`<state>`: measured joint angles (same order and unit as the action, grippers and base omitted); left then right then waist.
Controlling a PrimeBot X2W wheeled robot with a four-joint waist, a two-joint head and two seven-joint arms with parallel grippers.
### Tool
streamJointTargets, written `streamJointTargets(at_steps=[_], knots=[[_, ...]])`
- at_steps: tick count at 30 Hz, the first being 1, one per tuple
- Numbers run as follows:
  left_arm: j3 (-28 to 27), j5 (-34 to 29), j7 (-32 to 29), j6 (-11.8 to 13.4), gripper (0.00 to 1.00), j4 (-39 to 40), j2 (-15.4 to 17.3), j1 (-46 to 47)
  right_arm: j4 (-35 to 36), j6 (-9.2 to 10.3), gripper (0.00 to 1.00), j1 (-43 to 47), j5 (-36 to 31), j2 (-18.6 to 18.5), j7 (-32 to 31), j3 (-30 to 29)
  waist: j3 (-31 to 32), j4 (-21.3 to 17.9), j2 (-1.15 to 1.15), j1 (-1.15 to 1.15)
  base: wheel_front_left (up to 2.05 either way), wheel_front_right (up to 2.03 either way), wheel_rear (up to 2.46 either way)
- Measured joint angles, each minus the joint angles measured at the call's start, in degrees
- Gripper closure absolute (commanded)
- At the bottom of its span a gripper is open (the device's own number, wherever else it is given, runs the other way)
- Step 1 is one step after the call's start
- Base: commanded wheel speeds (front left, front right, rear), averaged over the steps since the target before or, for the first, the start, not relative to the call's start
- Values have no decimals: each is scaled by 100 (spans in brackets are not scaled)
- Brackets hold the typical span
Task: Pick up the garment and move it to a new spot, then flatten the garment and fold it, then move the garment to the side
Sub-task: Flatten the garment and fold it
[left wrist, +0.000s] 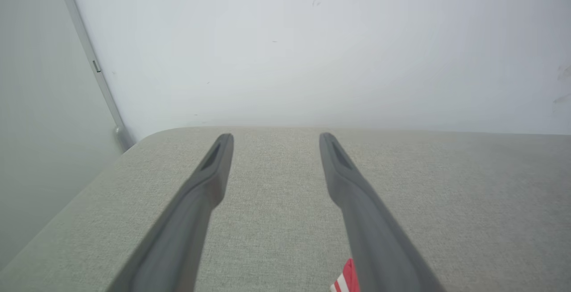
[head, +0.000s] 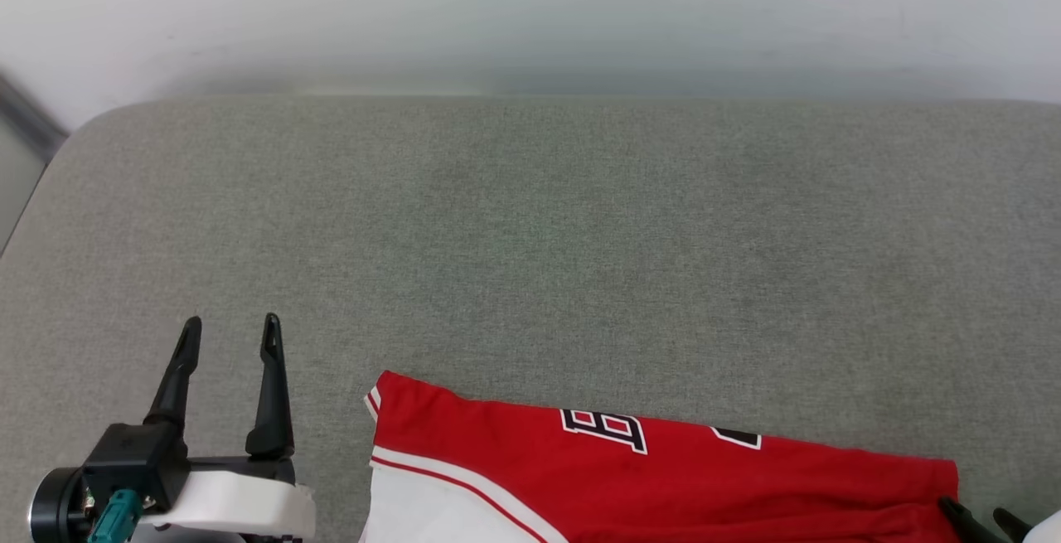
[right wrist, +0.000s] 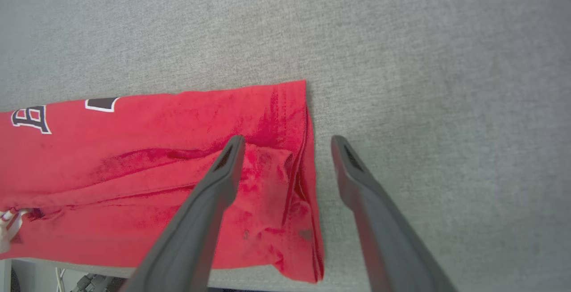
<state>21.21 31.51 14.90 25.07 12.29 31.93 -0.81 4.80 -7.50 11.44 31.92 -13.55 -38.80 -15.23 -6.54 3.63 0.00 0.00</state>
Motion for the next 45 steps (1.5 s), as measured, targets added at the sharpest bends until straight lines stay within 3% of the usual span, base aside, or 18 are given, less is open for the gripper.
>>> streamJointTargets(at_steps=[5,9,17,28,29,30,37,45], knots=[[-297,-346,0,-259,0,-53,-325,-191,-240,0,0,-119,-175,278,-58,-179,-100,53,0,0,0,0,0],[-683,-651,0,-653,0,-144,-632,-245,-655,0,0,-226,-220,486,-111,-299,-191,139,0,0,0,0,0],[-1058,-1100,1,-1243,0,-257,-1095,-283,-1057,3,0,-282,-213,552,-222,-248,-287,259,0,0,0,0,0],[-1432,-1450,2,-1742,0,-455,-1515,-293,-1204,46,0,-333,-145,592,-100,204,-260,307,0,0,0,0,0],[-1464,-1480,2,-1771,0,-474,-1549,-293,-1223,46,64,-337,-148,604,-75,208,-248,308,0,0,0,0,0],[-1494,-1496,2,-1813,0,-488,-1589,-294,-1237,46,100,-338,-166,619,-36,208,-237,308,0,0,0,0,0],[-1727,-1652,7,-2038,0,-552,-1779,-357,-1289,8,100,-396,-181,706,148,216,-155,278,0,0,0,0,0],[-1886,-1817,8,-2254,0,-608,-1961,-389,-1324,-10,100,-608,-313,631,401,-221,-139,213,0,-1,0,0,0]])
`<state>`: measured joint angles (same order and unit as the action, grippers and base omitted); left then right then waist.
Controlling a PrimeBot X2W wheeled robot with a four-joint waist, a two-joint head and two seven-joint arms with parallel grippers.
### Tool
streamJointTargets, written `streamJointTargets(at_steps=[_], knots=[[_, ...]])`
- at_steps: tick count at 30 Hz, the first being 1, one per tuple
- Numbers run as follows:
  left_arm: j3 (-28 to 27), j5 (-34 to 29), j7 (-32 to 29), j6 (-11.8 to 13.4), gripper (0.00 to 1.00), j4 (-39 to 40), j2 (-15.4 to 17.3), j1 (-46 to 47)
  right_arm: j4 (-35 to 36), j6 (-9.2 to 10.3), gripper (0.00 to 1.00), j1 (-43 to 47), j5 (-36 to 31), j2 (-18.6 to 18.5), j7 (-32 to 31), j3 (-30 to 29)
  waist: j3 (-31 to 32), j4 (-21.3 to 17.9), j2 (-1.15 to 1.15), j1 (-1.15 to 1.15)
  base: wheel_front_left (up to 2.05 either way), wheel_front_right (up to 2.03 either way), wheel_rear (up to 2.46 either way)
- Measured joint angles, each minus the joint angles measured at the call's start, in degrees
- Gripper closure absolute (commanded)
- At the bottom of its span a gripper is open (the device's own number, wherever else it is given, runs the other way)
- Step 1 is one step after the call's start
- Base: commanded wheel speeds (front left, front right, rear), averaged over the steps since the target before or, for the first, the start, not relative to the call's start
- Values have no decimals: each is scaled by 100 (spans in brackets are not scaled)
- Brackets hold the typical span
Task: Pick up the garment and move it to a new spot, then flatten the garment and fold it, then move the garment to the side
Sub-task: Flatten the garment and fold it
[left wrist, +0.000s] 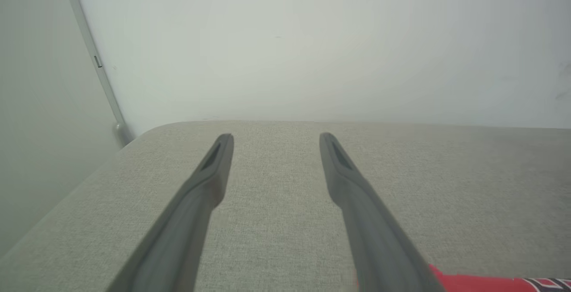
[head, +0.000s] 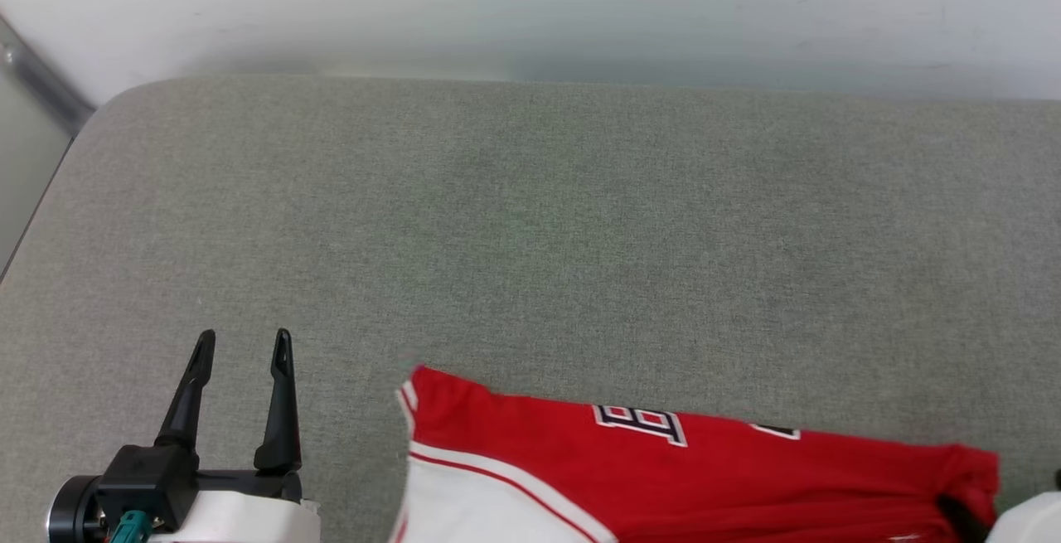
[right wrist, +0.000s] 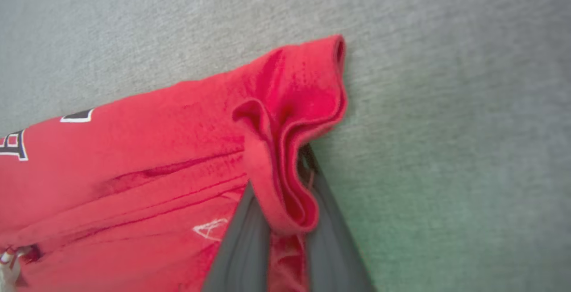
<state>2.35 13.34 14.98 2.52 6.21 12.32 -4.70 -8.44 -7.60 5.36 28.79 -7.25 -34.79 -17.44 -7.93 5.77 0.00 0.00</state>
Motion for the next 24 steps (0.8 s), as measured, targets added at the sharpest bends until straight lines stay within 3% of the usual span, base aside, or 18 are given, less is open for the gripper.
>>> streamJointTargets(at_steps=[2,8,15,24], knots=[[-49,-47,0,-54,0,-20,-54,-3,-73,2,100,-130,-112,-93,88,-332,-4,-14,0,0,0,0,0],[-103,-111,0,-154,0,-66,-165,-3,-66,9,100,-194,-456,-271,160,-575,5,-14,0,0,0,0,0],[-204,-200,0,-276,0,-132,-281,-44,794,10,100,46,-356,-229,-232,-227,120,-7,0,0,0,0,0],[-238,-293,1,-442,0,-261,-441,-87,2227,10,100,654,79,185,-1193,549,330,100,0,0,0,0,0]])
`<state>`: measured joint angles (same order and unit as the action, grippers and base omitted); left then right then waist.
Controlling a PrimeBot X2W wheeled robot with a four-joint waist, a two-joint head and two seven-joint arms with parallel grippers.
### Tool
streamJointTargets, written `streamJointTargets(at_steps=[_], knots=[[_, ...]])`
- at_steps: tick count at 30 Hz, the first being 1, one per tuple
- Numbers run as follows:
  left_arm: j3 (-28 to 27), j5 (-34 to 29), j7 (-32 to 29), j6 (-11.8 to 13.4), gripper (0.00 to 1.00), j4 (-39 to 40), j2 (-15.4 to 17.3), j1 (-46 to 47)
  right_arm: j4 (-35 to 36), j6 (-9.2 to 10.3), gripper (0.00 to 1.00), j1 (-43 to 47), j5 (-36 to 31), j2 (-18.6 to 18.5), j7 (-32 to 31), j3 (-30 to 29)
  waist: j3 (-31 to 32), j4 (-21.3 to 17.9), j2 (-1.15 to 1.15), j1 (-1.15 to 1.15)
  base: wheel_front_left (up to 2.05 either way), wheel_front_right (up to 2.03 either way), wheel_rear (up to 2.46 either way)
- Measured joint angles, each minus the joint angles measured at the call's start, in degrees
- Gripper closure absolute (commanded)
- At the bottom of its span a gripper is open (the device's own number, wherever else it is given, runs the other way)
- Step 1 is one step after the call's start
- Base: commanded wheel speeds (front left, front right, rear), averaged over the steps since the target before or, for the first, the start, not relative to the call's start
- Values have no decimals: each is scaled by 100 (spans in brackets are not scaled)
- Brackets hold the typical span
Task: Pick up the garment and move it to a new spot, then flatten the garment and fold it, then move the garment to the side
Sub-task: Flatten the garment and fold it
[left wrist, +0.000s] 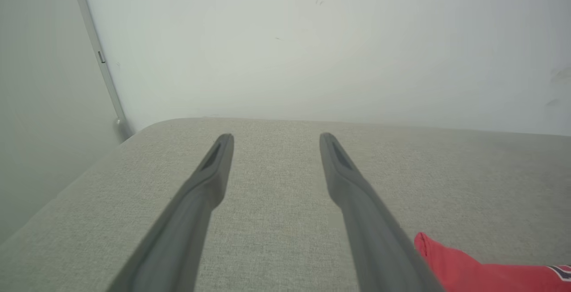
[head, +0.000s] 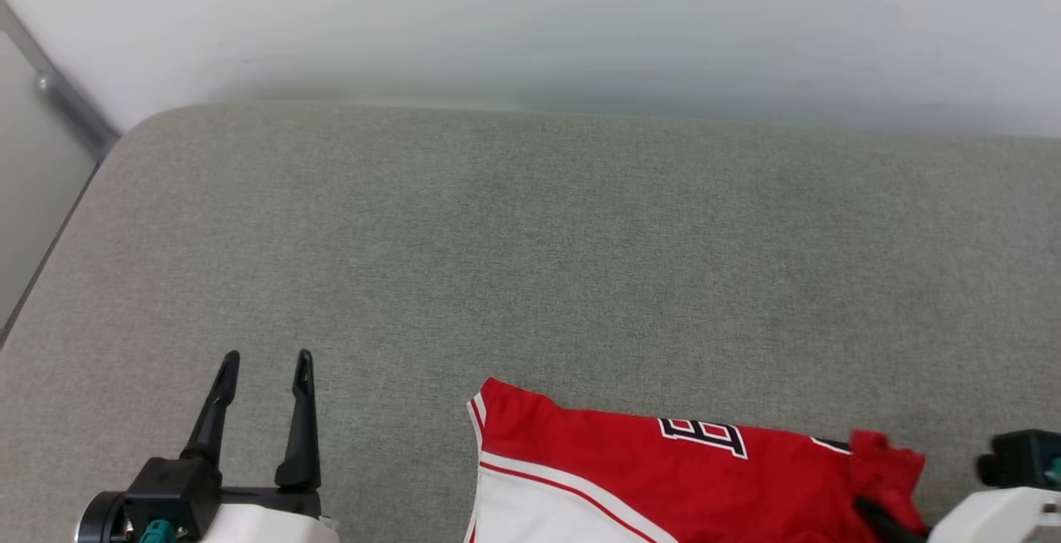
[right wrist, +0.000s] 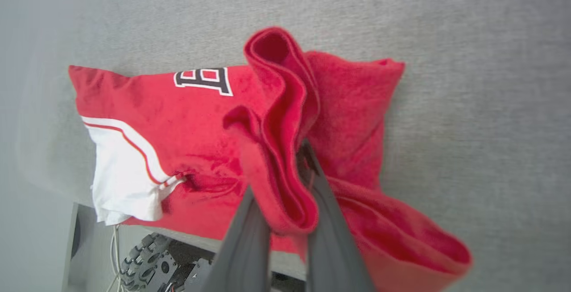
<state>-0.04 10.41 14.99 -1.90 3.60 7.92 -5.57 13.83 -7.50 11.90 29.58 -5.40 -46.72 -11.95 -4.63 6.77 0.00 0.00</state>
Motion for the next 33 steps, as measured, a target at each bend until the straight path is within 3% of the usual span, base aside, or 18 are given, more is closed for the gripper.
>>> streamJointTargets(at_steps=[6,14,21,30,31,32,33], knots=[[19,-54,0,-99,0,-85,-123,-1,426,1,100,126,378,223,-476,701,69,123,0,0,0,0,0],[27,-218,1,-177,0,-178,-141,-3,69,0,100,-86,1650,244,35,1920,128,280,0,1,0,0,0],[-9,-229,1,-244,0,-192,-147,-1,-881,1,100,-731,2384,250,875,2707,170,434,0,1,0,0,0],[-70,-243,1,-300,0,-194,-170,-3,-2649,1,100,-1847,2893,250,1958,3328,178,682,0,1,0,0,0],[-84,-243,1,-301,0,-194,-170,-3,-2799,1,67,-1920,2919,249,2028,3423,174,703,0,0,0,0,0],[-96,-243,1,-313,0,-196,-170,-4,-2915,1,0,-1989,2948,249,2095,3526,172,720,0,1,0,0,0],[-112,-243,1,-315,0,-194,-172,-4,-3014,1,0,-2044,2954,252,2138,3617,172,731,0,1,0,0,0]])
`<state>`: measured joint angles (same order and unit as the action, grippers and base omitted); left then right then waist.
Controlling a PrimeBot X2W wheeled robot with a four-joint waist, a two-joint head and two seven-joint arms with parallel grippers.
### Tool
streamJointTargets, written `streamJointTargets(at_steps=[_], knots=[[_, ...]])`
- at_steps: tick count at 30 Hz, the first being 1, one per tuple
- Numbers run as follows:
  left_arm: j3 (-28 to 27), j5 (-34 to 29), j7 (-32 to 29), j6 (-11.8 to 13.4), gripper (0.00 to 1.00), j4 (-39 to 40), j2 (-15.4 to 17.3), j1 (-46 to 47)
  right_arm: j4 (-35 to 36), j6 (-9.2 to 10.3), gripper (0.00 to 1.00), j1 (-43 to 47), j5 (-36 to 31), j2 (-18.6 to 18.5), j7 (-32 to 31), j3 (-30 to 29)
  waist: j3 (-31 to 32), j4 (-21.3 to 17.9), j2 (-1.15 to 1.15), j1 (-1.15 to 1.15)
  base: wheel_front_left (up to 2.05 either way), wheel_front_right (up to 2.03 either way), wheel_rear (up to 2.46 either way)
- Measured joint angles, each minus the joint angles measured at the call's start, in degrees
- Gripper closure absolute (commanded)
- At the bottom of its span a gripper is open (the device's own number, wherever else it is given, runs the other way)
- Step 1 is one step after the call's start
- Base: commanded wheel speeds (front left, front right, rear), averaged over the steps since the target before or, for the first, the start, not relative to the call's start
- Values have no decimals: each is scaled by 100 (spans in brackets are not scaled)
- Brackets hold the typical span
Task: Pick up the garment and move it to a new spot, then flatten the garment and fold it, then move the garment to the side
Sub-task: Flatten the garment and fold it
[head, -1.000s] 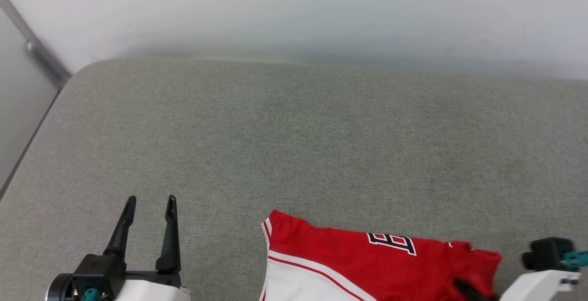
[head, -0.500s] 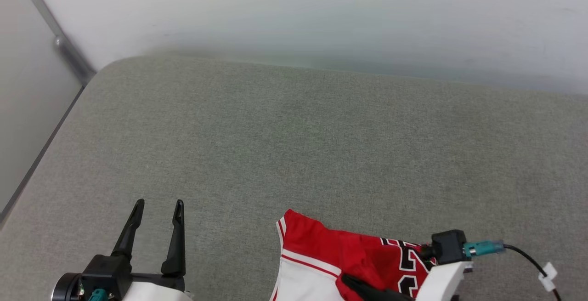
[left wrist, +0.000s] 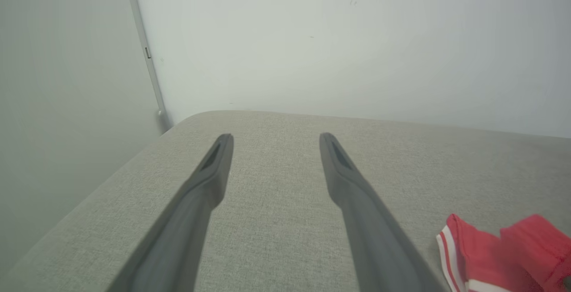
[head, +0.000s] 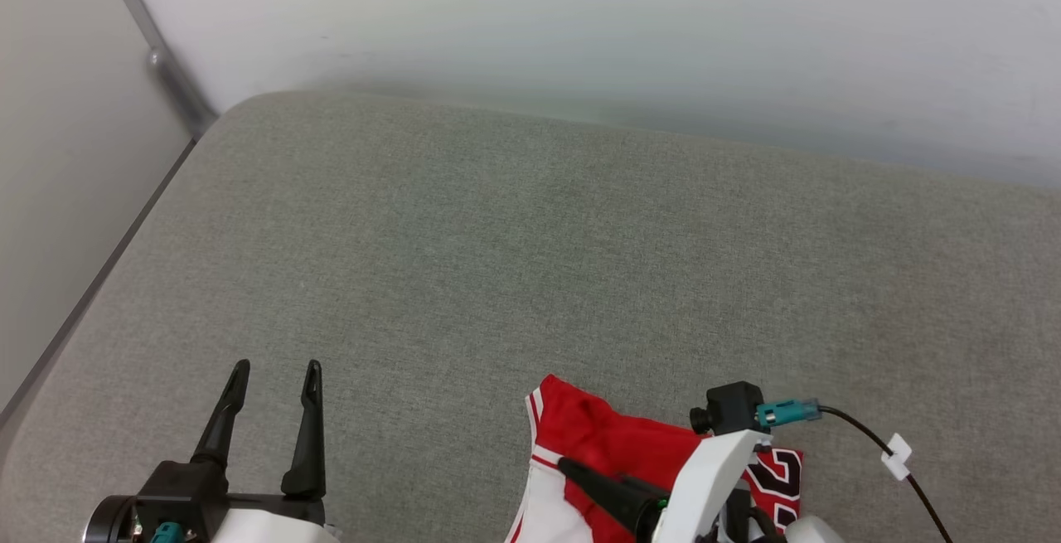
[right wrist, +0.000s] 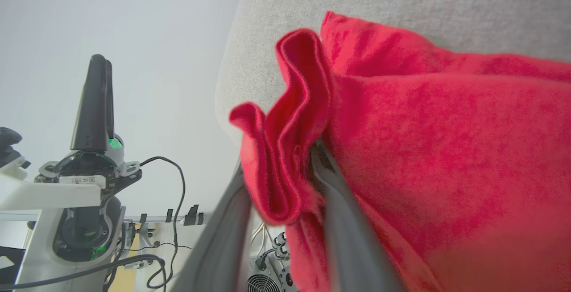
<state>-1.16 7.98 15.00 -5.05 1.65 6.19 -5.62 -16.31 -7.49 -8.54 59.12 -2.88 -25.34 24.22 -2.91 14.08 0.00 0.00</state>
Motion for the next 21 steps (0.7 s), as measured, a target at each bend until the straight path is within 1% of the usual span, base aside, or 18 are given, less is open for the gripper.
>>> streamJointTargets(at_steps=[3,8,11,14,16,17,19,21], knots=[[-53,0,0,-1,0,-2,-5,-8,-192,0,0,-110,-21,-1,121,244,9,0,0,0,0,0,0],[-112,-18,0,-3,0,-23,-22,-36,-80,0,0,-221,104,1,162,498,67,-101,0,0,0,0,0],[-125,-18,0,-32,0,-52,-24,-38,35,0,0,-318,110,2,130,474,109,-218,0,0,0,0,0],[-120,-18,5,-48,0,-54,-31,-46,-52,0,0,-468,-220,8,130,98,144,-361,0,0,0,0,0],[-109,-18,5,-51,0,-46,-49,-45,-110,0,0,-617,-672,-2,132,-227,156,-461,0,0,0,0,0],[-107,-18,5,-52,0,-38,-57,-43,-103,0,0,-709,-1055,0,137,-392,158,-513,0,0,0,0,0],[-104,-16,5,-53,0,-23,-74,-27,35,0,0,-882,-2040,-5,174,-724,150,-612,0,0,0,0,0],[-82,-5,7,-59,0,-13,-100,8,321,-1,0,-984,-2963,-70,256,-1020,128,-706,0,0,0,0,0]])
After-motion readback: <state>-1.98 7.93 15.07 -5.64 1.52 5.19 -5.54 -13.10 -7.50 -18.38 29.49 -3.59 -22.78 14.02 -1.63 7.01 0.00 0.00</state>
